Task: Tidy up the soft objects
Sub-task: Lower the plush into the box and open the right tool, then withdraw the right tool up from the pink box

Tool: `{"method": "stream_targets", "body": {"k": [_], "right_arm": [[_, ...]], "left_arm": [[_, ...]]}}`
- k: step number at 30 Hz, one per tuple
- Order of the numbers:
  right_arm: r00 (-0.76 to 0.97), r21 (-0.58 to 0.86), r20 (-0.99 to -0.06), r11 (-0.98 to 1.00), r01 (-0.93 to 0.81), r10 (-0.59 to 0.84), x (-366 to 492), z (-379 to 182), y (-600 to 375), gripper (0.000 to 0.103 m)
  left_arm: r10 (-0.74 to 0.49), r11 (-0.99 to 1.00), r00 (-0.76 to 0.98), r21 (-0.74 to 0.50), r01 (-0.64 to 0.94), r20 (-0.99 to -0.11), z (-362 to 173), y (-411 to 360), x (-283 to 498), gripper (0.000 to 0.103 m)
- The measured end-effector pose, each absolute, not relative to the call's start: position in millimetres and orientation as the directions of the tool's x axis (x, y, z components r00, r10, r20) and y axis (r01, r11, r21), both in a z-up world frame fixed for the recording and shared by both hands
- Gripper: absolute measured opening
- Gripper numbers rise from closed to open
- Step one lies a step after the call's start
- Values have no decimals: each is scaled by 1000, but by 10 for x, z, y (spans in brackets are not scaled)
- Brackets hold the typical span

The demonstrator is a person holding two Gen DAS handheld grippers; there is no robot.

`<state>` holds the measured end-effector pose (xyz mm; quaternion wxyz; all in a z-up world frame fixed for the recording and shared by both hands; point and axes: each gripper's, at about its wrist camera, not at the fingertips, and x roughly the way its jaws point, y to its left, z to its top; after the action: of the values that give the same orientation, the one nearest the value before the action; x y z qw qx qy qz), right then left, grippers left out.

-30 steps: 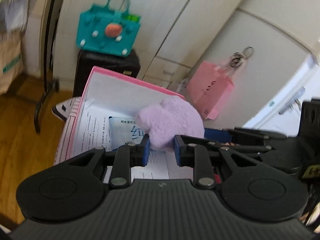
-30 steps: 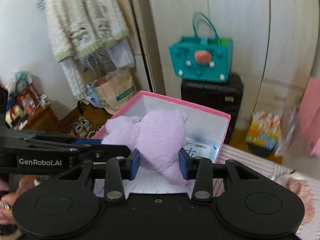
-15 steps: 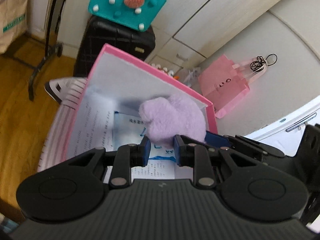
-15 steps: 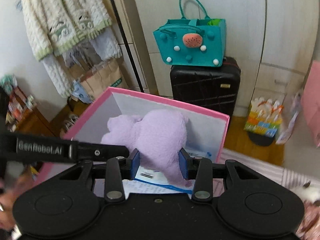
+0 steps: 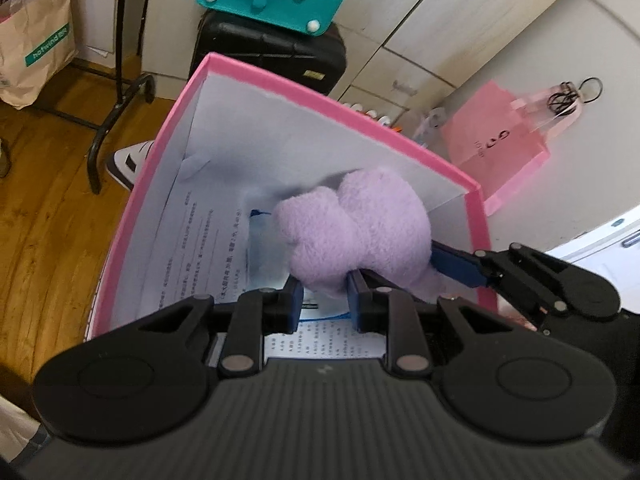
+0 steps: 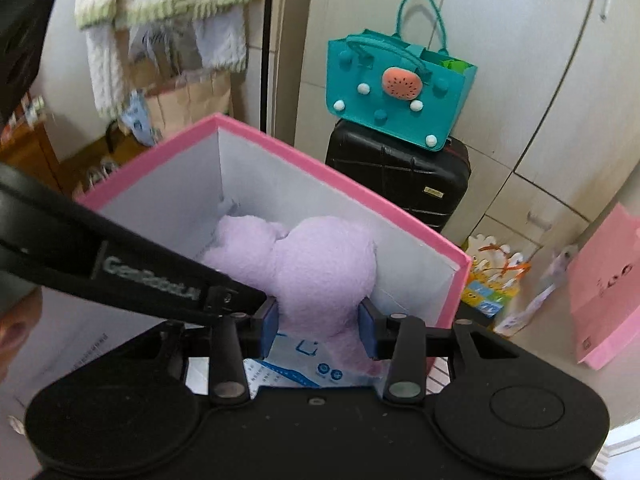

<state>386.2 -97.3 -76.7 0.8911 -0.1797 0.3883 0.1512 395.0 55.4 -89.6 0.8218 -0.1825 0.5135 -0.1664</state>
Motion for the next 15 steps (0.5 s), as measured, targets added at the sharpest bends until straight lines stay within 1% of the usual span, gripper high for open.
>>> {"method": "stream_targets", "body": {"k": [3, 6, 7, 10, 12, 14, 15], "right_arm": [[645, -212, -756, 890, -404, 112, 3886, -800, -968, 51], [659, -206, -743, 896, -392, 118, 3821, -795, -982, 52], [669, -195, -731, 899, -391, 133, 3768, -771, -1005, 52], [703, -159, -688, 907, -391, 182, 3542, -649, -1115, 52], [712, -125, -670, 913, -389, 212, 3400, -560, -1205, 52], [714, -92, -656, 913, -398, 245, 3241, -462, -1285, 52], [715, -80, -649, 912, -402, 259, 3159, -414, -1320, 52]], "left_arm": [[-438, 888, 414, -456, 60, -798, -935, 515, 3947, 25], [-397, 911, 449, -404, 86, -800, -835, 476, 3842, 25], [-394, 914, 465, -393, 104, -793, -774, 470, 3785, 27], [-395, 913, 530, -382, 140, -750, -608, 523, 3608, 35], [-373, 926, 566, -337, 172, -735, -506, 514, 3486, 35], [-363, 932, 586, -301, 204, -724, -428, 504, 3365, 40], [-362, 932, 588, -292, 215, -723, -396, 501, 3307, 40]]}}
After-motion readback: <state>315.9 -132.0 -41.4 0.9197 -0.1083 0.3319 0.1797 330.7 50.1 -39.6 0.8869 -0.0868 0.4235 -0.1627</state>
